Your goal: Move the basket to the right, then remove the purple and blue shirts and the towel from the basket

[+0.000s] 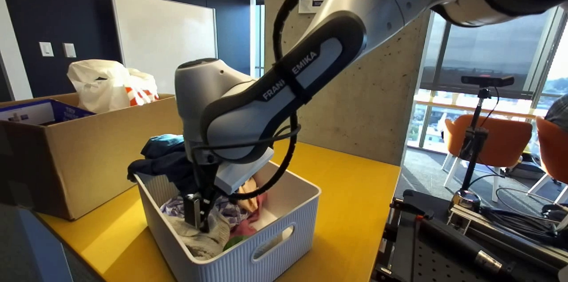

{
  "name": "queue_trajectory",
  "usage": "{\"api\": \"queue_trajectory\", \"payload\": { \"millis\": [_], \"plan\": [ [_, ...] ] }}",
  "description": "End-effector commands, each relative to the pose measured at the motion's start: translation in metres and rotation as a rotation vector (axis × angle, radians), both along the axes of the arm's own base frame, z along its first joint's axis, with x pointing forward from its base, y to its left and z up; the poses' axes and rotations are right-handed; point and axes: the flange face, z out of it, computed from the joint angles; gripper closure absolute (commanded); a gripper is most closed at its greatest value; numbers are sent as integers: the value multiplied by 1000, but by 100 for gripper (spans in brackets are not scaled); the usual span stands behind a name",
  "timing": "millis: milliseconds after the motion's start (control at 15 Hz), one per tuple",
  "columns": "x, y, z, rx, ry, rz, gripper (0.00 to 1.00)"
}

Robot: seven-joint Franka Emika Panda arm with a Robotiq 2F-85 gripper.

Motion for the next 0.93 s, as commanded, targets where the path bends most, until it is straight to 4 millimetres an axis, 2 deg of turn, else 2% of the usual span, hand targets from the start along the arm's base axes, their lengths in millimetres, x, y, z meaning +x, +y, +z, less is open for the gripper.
{"api": "queue_trajectory", "payload": {
  "millis": [0,67,133,400,733,867],
  "plan": [
    [21,19,-1,-42,-58,112,0],
    [26,18,0,-37,-62,125,25],
    [30,17,0,-31,-62,133,26],
    [43,14,3,-18,-75,164,58],
    [46,14,12,2,-85,193,95],
    [43,14,22,17,-90,217,100]
  ]
}}
